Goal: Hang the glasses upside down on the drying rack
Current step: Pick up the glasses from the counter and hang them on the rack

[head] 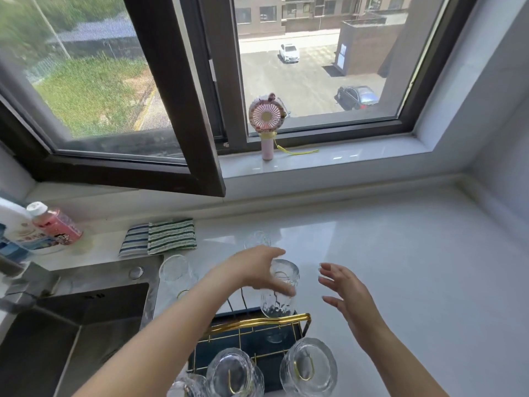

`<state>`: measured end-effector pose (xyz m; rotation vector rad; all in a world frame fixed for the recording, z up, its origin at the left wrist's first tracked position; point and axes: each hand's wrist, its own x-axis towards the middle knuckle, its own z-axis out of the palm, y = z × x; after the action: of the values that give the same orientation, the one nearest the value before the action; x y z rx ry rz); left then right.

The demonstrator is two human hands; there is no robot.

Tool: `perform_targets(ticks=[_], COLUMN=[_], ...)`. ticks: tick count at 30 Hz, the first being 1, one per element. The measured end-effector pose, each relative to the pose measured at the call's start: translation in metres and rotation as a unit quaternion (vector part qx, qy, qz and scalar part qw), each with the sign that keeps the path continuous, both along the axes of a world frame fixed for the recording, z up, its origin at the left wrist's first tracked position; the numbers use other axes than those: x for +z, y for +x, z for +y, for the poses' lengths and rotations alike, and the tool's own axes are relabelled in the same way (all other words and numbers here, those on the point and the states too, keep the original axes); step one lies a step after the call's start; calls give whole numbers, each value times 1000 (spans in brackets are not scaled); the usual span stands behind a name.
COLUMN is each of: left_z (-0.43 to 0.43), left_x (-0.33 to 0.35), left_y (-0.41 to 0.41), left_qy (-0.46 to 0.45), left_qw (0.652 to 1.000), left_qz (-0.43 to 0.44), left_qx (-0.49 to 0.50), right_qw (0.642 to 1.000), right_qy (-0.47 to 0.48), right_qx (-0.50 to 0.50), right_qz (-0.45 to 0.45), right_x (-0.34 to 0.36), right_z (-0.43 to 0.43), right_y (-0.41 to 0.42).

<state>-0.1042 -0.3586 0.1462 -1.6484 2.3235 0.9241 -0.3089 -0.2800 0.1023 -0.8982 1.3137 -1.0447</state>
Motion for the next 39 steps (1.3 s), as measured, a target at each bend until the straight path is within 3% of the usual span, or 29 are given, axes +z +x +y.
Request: perform_targets(ticks=[3, 6, 11, 17, 20, 24, 27, 31, 33, 35, 37, 39], left_z=[-32, -62, -77, -81, -79, -63, -32, 22, 41, 55, 66, 78], left_x=[6, -12, -60, -84, -63, 0, 46, 79, 82, 78, 69, 56], left_y=[12, 26, 33, 30, 39, 53, 56, 59, 68, 80, 94, 108], left_qy=[-23, -110, -22, -105, -129, -142, -43, 80, 86, 57, -13, -67], left_qw=[992, 978, 992, 983, 979, 930, 872, 805, 793, 816, 858, 854], left_qz=[72, 29, -76, -128, -44, 193, 378, 518, 538, 499, 414, 379], left_qx=[97, 174, 95, 78, 152, 280, 309, 278, 273, 287, 304, 349], right_qw=[1000, 999, 995, 991, 993, 993, 981, 955, 951, 943, 921, 880], right_qy=[12, 30, 56, 71, 48, -54, -143, -242, -258, -255, -261, -267], right_qx=[-18, -41, -83, -117, -107, -57, 42, 117, 136, 171, 190, 211], right_qz=[-3, -7, 1, 7, 29, 87, 123, 126, 102, 125, 219, 331], right_x=[-7, -15, -33, -41, -23, 33, 84, 122, 128, 126, 121, 111], right_z=[3, 10, 28, 42, 37, 9, -17, -35, -40, -42, -42, -41], right_y=[-3, -8, -21, -31, -28, -9, 27, 73, 85, 91, 97, 102])
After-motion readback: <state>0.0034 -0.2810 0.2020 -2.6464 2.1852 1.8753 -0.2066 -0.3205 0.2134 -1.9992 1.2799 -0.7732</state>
